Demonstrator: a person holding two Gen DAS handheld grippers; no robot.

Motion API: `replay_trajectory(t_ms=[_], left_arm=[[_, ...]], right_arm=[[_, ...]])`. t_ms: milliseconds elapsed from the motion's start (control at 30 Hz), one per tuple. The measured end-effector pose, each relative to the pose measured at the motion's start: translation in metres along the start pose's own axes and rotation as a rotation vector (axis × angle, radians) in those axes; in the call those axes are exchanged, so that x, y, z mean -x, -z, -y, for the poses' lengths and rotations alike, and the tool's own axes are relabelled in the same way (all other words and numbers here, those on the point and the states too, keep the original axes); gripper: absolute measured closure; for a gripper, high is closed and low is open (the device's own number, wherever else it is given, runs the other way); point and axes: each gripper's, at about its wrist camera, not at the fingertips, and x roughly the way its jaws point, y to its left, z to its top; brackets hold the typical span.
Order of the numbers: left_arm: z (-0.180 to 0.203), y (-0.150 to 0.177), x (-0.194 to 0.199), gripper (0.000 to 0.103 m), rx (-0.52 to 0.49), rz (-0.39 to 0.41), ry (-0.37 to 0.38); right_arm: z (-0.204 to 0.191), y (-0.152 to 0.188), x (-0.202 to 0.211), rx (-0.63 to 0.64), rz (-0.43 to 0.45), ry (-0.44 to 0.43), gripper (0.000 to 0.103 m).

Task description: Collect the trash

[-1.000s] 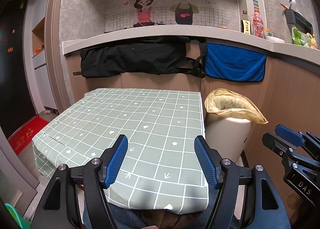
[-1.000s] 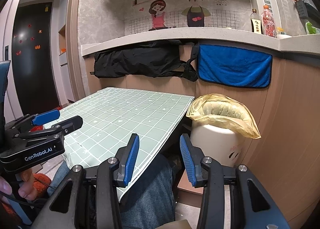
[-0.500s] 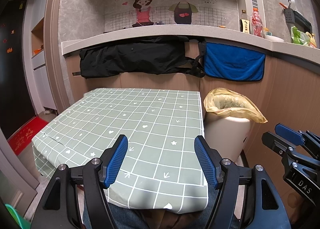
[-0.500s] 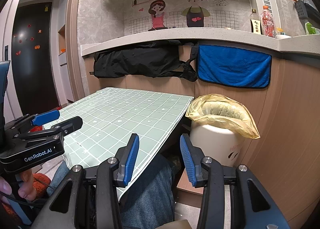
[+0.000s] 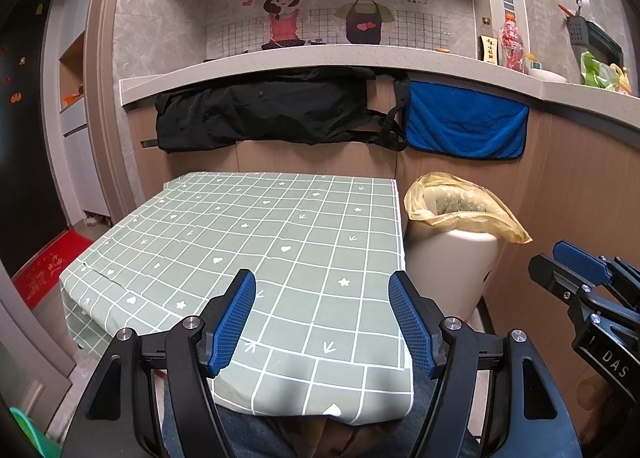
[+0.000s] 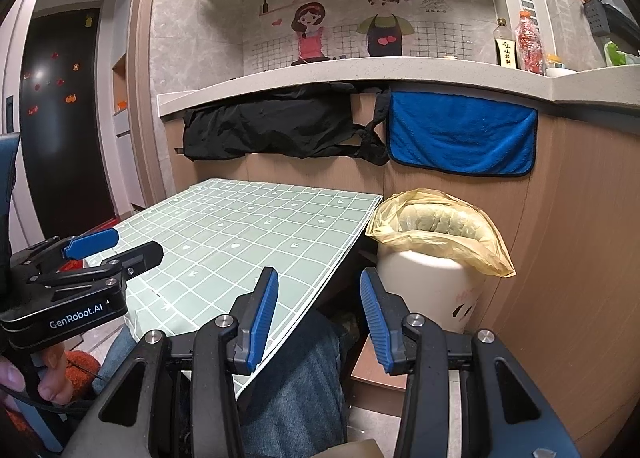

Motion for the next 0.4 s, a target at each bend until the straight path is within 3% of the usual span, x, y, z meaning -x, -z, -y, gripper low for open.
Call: replay_trajectory(t_ms=[400], left_arm=[[-0.0067, -0.0018, -0.0066, 0.034, 0.000, -0.022, 0.017]], right_arm=[[0.0029, 0.0011, -0.0010, -0.010, -0.008, 0.016, 0.062]])
